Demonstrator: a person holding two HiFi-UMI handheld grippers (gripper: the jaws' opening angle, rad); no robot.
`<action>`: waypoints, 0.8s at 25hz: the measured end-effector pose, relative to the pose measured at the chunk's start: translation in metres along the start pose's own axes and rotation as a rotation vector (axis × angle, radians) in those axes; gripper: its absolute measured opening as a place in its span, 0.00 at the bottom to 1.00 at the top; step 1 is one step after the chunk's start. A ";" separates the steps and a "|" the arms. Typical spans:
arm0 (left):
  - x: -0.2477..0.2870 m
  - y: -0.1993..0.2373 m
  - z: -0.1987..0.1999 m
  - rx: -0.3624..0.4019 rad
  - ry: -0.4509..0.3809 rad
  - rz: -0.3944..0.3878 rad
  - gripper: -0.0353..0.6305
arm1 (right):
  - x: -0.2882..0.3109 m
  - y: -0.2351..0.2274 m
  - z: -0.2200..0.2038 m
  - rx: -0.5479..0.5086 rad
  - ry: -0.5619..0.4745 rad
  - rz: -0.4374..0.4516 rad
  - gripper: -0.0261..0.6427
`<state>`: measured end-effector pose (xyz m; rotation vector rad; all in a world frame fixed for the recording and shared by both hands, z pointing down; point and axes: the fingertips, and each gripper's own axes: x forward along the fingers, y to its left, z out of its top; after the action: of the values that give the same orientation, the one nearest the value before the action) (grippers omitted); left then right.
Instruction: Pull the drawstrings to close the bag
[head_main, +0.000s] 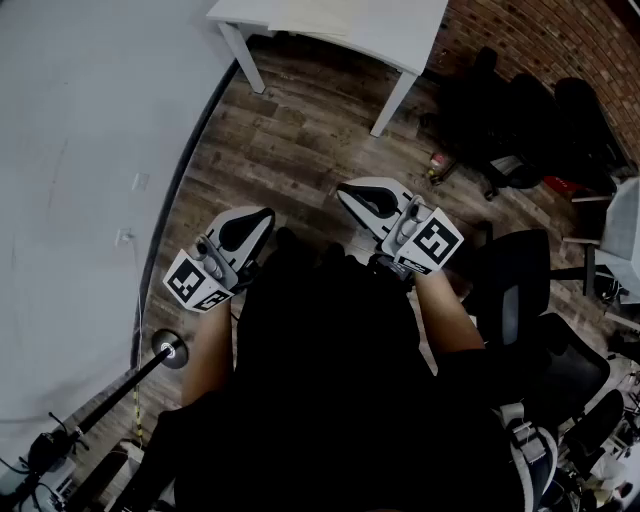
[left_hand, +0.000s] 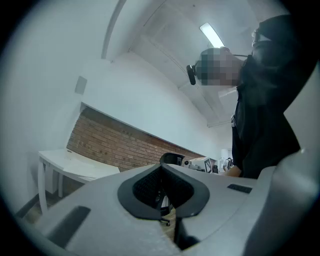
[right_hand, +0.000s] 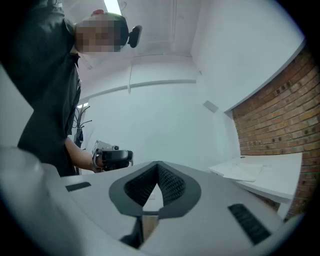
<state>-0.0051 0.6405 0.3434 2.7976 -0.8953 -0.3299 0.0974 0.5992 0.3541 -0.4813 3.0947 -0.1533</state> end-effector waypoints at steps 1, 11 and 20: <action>0.001 0.001 0.001 0.009 -0.002 0.003 0.08 | 0.001 -0.002 0.000 -0.004 -0.002 0.004 0.05; 0.019 -0.005 -0.002 0.030 -0.009 -0.006 0.08 | -0.021 -0.016 -0.004 0.000 -0.004 -0.024 0.04; 0.039 -0.009 -0.008 0.046 0.027 -0.039 0.08 | -0.037 -0.025 0.000 -0.008 -0.028 -0.055 0.05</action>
<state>0.0328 0.6255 0.3431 2.8577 -0.8540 -0.2803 0.1401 0.5863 0.3567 -0.5642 3.0573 -0.1341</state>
